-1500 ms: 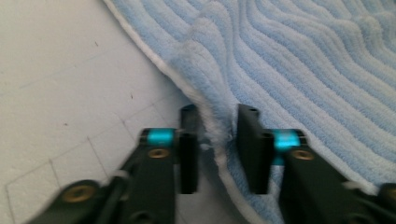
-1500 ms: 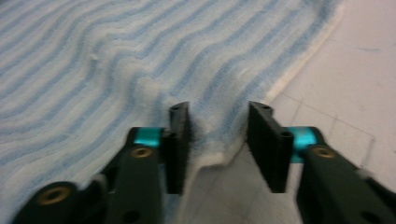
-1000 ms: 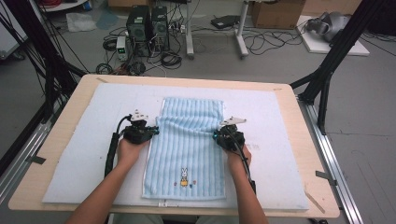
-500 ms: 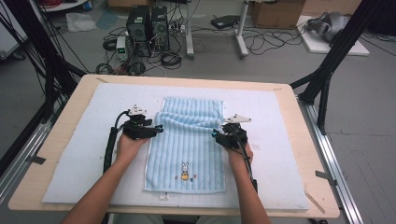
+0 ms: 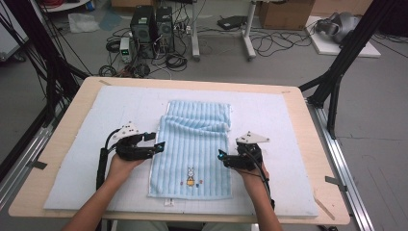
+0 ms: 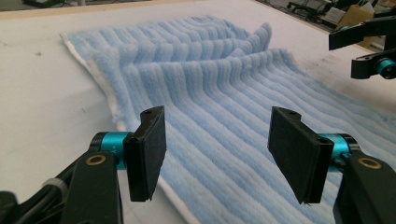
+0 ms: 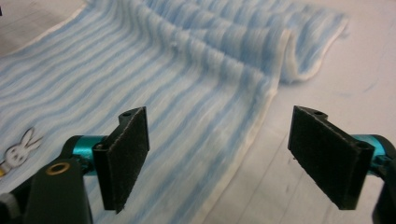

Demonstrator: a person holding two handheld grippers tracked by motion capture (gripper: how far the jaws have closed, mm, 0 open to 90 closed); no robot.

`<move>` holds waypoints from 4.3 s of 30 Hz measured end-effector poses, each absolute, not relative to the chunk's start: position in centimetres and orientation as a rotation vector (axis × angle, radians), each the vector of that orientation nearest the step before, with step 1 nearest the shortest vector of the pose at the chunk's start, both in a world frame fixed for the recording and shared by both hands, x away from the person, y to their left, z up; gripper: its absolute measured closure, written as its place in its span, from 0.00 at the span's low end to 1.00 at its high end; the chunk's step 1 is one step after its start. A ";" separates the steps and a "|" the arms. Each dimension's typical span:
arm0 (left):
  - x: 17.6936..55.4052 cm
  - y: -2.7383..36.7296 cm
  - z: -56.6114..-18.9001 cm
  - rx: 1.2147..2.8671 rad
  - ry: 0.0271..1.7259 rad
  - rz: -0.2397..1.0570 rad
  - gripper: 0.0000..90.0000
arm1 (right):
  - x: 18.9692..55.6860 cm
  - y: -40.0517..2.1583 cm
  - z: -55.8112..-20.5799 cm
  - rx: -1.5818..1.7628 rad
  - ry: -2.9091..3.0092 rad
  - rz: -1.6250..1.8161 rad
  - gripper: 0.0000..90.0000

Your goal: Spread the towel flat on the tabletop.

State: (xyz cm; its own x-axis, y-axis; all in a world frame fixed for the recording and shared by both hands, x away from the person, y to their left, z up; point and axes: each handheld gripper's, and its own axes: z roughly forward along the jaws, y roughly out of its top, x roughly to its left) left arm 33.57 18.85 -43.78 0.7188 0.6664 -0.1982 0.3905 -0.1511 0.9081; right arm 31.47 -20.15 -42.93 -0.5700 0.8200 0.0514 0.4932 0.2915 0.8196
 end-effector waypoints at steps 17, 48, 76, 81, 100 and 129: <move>31.6 18.6 -45.0 1.880 0.890 0.229 0.52 | 28.5 -20.3 -44.2 1.188 2.313 1.153 0.62; 28.3 17.8 -44.8 2.091 0.824 0.208 0.98 | 26.5 -19.9 -44.1 1.107 2.444 1.040 0.96; 28.2 19.6 -43.3 1.902 0.904 0.260 0.52 | 24.2 -19.9 -42.0 1.136 2.329 1.096 0.71; 30.4 18.5 -44.1 1.943 0.970 0.268 0.61 | 26.9 -19.2 -43.2 1.190 2.326 1.017 0.79; 28.0 17.2 -44.7 2.058 0.922 0.170 1.00 | 25.9 -20.8 -43.6 1.132 2.401 0.942 0.99; 39.3 18.7 -42.1 1.766 0.997 0.351 0.49 | 30.0 -23.9 -42.2 1.196 2.189 1.126 0.42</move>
State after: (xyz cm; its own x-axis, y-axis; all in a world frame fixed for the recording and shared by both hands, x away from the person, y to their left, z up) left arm 39.32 18.66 -42.10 0.6126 0.7610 -0.2135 0.4600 -0.1237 0.8793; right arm 29.97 -23.87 -42.17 -0.5525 0.8330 0.0301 0.5087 0.3083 0.8038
